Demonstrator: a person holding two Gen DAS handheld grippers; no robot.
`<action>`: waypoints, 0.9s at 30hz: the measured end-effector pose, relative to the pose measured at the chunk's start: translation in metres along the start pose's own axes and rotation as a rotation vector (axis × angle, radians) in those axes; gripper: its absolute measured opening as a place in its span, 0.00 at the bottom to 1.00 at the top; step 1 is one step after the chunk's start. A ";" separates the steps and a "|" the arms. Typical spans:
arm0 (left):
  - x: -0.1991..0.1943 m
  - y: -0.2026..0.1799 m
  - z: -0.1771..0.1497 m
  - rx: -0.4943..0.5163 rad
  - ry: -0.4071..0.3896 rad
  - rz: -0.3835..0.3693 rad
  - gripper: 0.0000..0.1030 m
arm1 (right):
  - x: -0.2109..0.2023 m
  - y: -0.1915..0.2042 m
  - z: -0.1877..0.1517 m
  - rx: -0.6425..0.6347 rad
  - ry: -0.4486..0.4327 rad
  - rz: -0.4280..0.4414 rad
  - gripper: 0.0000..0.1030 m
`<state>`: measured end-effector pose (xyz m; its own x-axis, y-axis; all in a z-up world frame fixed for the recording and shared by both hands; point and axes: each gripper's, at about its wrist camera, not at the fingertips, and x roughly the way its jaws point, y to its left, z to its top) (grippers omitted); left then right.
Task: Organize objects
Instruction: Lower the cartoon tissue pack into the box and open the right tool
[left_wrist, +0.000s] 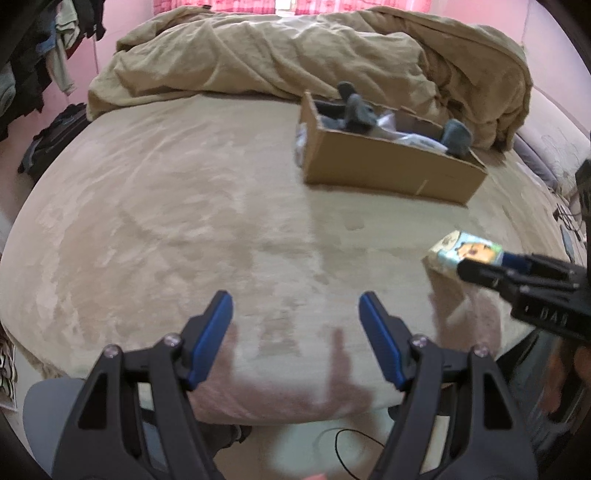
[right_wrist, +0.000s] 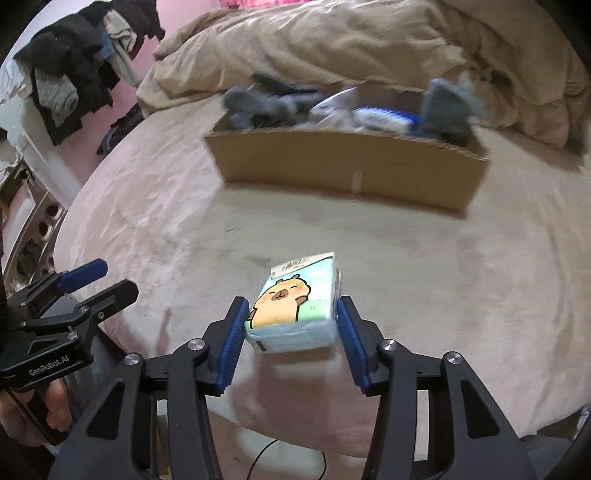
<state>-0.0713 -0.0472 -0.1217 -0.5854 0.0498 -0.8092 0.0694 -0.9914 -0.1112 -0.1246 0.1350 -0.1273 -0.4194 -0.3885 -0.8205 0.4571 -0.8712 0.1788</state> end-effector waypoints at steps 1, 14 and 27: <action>0.000 -0.004 0.001 0.007 0.001 -0.004 0.70 | -0.003 -0.005 0.001 0.002 -0.005 -0.006 0.50; -0.010 -0.037 0.032 0.036 -0.042 -0.063 0.70 | -0.049 -0.054 0.023 0.043 -0.103 -0.017 0.49; -0.026 -0.047 0.065 0.044 -0.123 -0.101 0.70 | -0.048 -0.087 0.087 0.138 -0.119 0.020 0.49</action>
<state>-0.1123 -0.0093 -0.0578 -0.6826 0.1373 -0.7178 -0.0289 -0.9865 -0.1613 -0.2125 0.2038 -0.0565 -0.5053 -0.4317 -0.7472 0.3580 -0.8927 0.2736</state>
